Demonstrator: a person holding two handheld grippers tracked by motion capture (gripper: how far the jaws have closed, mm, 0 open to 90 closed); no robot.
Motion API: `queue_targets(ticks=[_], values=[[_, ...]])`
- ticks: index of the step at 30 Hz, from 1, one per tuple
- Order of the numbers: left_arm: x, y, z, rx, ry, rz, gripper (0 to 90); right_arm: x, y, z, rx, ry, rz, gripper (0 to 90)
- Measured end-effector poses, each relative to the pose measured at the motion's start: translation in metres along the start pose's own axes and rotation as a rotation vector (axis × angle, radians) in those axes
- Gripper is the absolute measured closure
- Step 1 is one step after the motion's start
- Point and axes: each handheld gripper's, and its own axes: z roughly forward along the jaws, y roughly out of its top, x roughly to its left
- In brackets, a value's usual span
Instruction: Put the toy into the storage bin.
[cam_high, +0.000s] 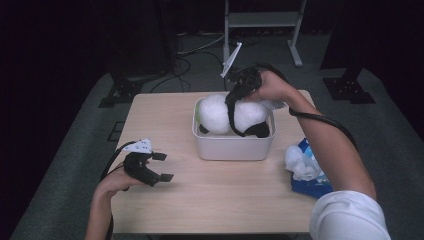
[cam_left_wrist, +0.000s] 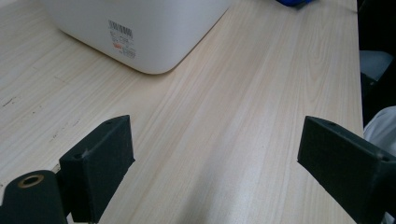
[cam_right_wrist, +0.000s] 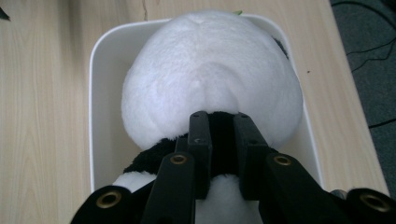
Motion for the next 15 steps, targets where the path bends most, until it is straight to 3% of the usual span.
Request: queue_targets(ticks=[15], values=[[0.000, 0.000, 0.000, 0.003, -0.010, 0.002, 9.2, -0.007, -0.024, 0.042, -0.001, 0.059, 0.038, 81.1]])
